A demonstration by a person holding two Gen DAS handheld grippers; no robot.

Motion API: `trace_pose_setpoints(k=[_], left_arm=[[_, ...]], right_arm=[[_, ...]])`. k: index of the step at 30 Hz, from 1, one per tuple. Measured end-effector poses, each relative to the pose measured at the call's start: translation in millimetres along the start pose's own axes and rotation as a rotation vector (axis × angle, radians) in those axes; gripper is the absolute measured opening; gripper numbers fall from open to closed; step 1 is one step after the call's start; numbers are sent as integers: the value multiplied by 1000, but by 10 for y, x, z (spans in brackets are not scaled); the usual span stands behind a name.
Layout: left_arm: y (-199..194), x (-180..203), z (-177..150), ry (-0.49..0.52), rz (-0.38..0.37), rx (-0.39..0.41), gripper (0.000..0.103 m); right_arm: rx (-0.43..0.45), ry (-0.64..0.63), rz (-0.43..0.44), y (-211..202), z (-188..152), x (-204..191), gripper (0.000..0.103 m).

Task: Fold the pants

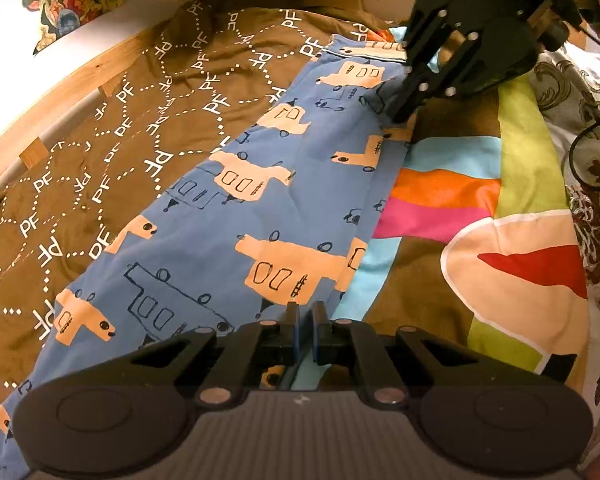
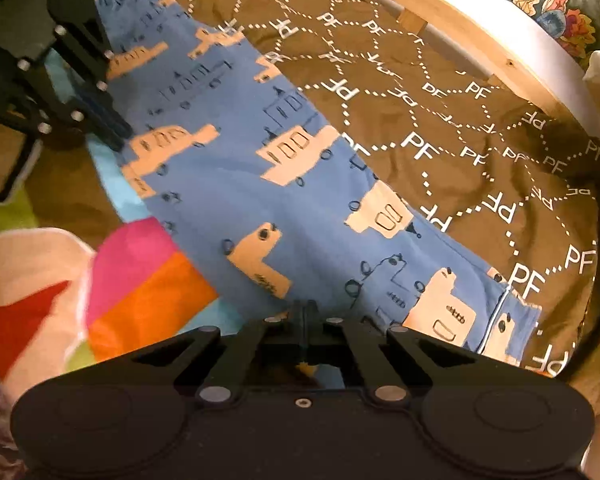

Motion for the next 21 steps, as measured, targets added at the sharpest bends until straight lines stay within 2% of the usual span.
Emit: trace_pose_setpoints(k=[4,6,8,13,18,21], left_arm=[[-73,-53,-21,-19,-6,5,8],[-68,-75,-24,-23,4,-2,8],[-60,-87,-23,-28,10,-5,8],[-30,-82,2,-35,21,5,10],[12,-93,3,-49,8,4,12],[11,-92,-18,-52,6,1,13]], right_arm=[[-7,9,28,-124,8,-38,0],[-13,-20,-9,-109,-15,-55,0],[-1,-77,-50,-60,-36,-73,21],[-20,-136,-32,116,-68,-91,30],[-8,-194,-64,268,-74,-117,31],[-6,-220,-62,310,-76,-144,22]])
Point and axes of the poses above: each gripper's, at about its wrist camera, not at the fingertips, and y roughly the way its jaws point, x to its right, z to its top, the point moved 3 cm from there along y, roughly the way its jaws point, and after that the axes turned 13 degrees about x, right-handed, at the moved point
